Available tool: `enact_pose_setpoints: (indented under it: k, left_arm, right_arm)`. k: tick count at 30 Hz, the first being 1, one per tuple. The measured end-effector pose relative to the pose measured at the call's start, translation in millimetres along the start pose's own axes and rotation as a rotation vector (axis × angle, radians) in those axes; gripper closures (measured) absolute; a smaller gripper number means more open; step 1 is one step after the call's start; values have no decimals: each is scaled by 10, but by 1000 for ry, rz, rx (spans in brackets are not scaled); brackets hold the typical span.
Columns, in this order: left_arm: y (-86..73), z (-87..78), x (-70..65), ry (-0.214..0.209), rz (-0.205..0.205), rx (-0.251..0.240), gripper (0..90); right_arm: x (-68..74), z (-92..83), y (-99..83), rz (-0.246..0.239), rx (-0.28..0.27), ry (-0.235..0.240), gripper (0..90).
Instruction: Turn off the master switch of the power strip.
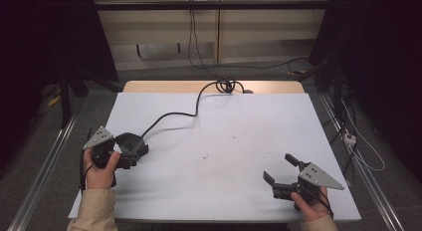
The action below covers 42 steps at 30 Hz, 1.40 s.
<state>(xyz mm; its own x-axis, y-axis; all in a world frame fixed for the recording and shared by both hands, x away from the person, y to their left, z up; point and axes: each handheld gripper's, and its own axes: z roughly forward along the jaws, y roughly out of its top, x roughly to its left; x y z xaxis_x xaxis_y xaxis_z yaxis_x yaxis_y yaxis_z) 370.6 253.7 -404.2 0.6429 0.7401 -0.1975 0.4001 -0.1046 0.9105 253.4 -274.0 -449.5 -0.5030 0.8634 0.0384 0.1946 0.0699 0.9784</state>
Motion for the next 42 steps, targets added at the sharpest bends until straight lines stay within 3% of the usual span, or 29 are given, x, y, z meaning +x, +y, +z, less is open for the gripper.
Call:
enact_pose_setpoints:
  k: [11, 19, 32, 42]
  left_arm:
    - [-23, -4, -12, -40, -29, -17, 34]
    - [-52, -16, -41, -68, -29, -17, 34]
    - [-119, -29, -151, -112, 3, 2, 34]
    - [-146, -51, -249, -152, 28, -10, 34]
  right_arm:
    - [9, 5, 4, 1, -1, 5, 38]
    - [6, 12, 6, 2, -1, 5, 37]
    - [2, 5, 3, 6, 0, 2, 37]
    - [0, 3, -1, 6, 0, 0, 38]
